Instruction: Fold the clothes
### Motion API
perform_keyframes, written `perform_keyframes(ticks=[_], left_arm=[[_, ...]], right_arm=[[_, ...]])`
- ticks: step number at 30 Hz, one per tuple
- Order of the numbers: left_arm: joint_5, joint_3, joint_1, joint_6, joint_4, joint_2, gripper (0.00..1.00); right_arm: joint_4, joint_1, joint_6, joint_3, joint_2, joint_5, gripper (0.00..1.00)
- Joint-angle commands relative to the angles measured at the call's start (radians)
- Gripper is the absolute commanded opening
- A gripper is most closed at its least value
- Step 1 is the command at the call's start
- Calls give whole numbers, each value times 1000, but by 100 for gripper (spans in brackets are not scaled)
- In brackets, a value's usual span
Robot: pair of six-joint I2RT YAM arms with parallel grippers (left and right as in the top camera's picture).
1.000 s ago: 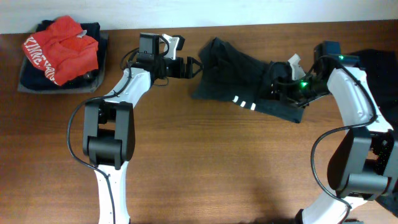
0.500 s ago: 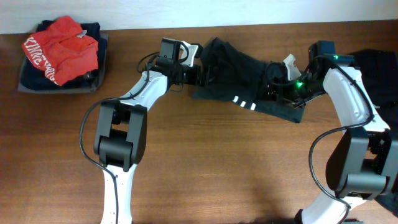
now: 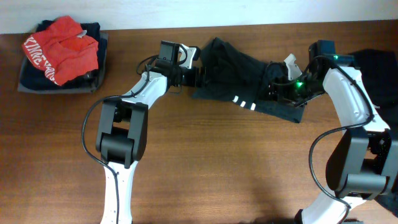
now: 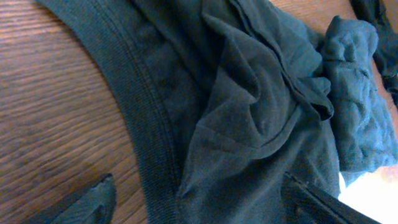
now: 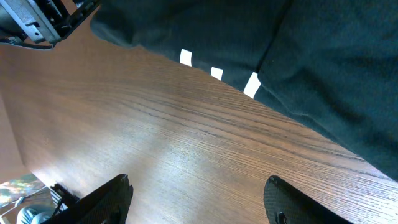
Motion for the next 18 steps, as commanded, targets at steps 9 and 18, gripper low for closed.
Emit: perform_keyframes(ticks=[9,18], left_arm=[[-44,-5,-66,-7,-16,42,64],[-50,-5,-62,-7,-27,42,1]], right_arm=[[5,8,-6,-4,5,12,73],[1,8,-7,-4,5,12,73]])
